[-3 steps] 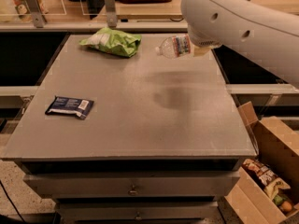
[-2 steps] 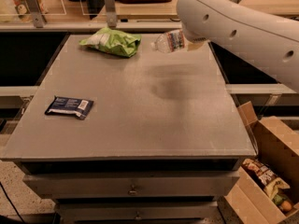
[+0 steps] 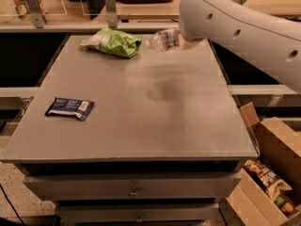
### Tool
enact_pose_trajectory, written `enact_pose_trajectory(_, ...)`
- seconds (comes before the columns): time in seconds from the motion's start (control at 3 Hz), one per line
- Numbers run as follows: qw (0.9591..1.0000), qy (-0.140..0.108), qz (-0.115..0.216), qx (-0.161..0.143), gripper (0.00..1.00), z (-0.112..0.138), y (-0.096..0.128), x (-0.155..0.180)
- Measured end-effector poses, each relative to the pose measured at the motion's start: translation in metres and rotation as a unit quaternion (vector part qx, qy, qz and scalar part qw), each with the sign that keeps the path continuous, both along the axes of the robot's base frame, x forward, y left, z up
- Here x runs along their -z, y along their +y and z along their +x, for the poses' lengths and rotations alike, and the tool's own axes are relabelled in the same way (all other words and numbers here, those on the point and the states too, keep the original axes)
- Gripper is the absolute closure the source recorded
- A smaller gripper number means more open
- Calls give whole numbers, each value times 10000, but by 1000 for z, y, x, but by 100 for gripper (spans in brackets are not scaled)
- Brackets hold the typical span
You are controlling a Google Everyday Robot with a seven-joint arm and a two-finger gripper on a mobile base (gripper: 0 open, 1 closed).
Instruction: Move water bottle near green rice chip bag
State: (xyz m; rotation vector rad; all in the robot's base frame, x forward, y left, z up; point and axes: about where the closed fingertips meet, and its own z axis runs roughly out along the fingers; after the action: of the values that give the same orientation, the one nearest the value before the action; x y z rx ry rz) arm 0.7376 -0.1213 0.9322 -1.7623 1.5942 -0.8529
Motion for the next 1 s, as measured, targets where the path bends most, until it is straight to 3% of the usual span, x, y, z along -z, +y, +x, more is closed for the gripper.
enact_pose_trajectory(0.33, 9963, -146, 545, -650, 100, 11, 40, 0)
enact_pose_trajectory(0.67, 9919, -175, 722, -1029, 100, 19, 71, 10)
enact_pose_trajectory(1.0, 9895, -156, 690, -1264, 100, 30, 95, 25)
